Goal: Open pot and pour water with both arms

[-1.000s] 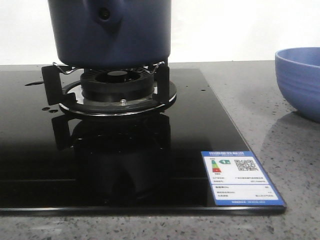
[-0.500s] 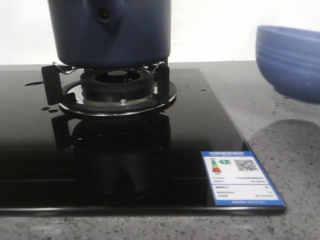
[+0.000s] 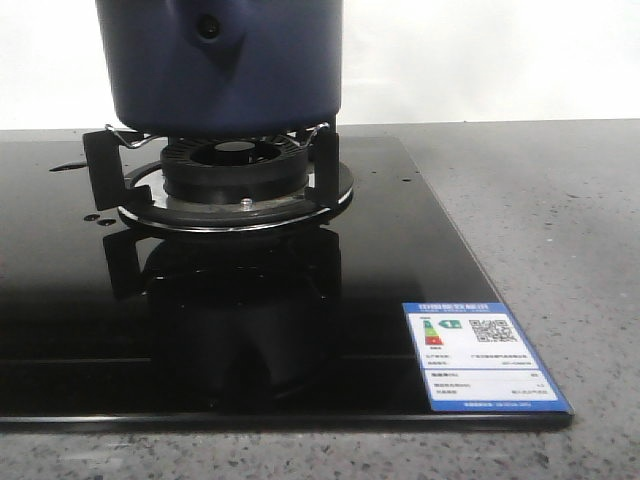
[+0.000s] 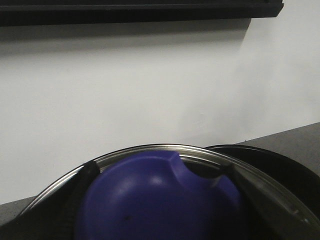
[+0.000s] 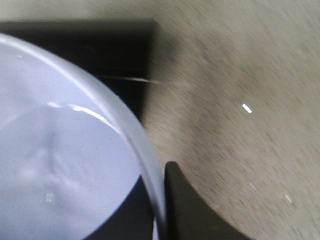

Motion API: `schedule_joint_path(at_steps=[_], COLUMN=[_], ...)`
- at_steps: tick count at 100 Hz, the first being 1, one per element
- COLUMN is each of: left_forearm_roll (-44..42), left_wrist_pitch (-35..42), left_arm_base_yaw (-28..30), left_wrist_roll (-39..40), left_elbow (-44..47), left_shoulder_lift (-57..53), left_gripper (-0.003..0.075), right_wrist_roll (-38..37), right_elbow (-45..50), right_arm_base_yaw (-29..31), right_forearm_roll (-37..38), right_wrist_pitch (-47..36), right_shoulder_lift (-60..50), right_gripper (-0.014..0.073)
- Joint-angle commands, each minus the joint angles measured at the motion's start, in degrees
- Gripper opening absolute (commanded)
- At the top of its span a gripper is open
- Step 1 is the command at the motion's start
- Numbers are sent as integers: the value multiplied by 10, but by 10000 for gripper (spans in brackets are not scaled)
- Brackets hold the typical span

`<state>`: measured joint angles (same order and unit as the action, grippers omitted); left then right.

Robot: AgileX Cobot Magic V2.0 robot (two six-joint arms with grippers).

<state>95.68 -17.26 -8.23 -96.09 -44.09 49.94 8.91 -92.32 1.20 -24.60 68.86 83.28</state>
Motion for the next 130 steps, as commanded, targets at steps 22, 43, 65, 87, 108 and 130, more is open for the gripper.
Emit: schedule_joint_path(at_steps=[22,43,65,87,108,130], left_forearm_roll=[23,23,23,23,23,23], left_wrist_pitch=[-8,-9,-9,-9,-9,-8], left_arm_base_yaw=[-4,-4,-4,-4,-4,-4], left_wrist_roll=[7,7,7,7,7,7], left_elbow=[-20,-20,-20,-20,-20,-20], left_shoulder_lift=[-12,-13,-13,-13,-13,-13], left_gripper=[189,189,189,189,189,189], right_wrist_roll=[-47,-76,-89,-105,-113,-146], right_elbow=[-210,-299,-332,-332,-332,-332], right_arm_base_yaw=[-95,-166,-220,-260,-298,-334], right_forearm_roll=[32,118,198,289,396,535], right_wrist_pitch=[18,23,-28,-102,-169,-183], right_shoulder_lift=[80,149,187,203,215,230], right_gripper=[-57,-57,-57,-57,-57,-57])
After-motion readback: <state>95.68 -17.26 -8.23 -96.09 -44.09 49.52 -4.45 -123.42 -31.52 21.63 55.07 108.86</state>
